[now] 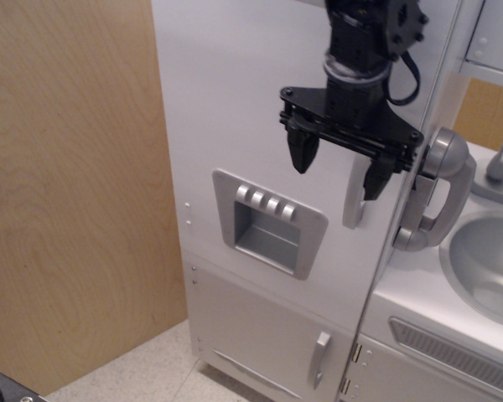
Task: Open fridge
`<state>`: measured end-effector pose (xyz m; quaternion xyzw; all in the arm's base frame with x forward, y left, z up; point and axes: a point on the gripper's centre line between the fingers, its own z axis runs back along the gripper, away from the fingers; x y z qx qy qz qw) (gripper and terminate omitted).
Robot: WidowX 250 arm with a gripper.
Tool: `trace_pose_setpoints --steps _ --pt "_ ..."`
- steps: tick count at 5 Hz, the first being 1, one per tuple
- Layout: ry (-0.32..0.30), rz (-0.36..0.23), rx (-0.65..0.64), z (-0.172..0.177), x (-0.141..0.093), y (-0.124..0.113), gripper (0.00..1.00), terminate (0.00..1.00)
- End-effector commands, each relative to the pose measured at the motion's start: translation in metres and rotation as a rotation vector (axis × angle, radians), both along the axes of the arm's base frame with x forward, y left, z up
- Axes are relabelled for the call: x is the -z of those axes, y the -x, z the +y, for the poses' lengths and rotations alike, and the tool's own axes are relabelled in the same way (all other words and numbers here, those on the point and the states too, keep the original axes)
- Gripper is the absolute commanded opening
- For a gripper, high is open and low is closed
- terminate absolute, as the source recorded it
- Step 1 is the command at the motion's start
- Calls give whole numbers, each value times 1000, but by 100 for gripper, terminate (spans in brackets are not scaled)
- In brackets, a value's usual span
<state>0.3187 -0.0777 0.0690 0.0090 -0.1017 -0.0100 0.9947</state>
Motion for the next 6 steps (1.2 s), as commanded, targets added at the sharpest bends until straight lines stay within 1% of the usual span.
trace_pose_setpoints --steps 1,2,3,4,5,6 --pt "-33 -166 27 -16 -4 -24 100 0" --pt "-70 -213 24 -15 5 -28 100 0" --pt "-80 -292 39 -16 7 -27 0 0" --pt "-41 -272 13 -11 2 -26 0 0" --pt "-21 -257 17 -6 3 -23 0 0" --pt "-3 -257 25 0 2 -20 0 0"
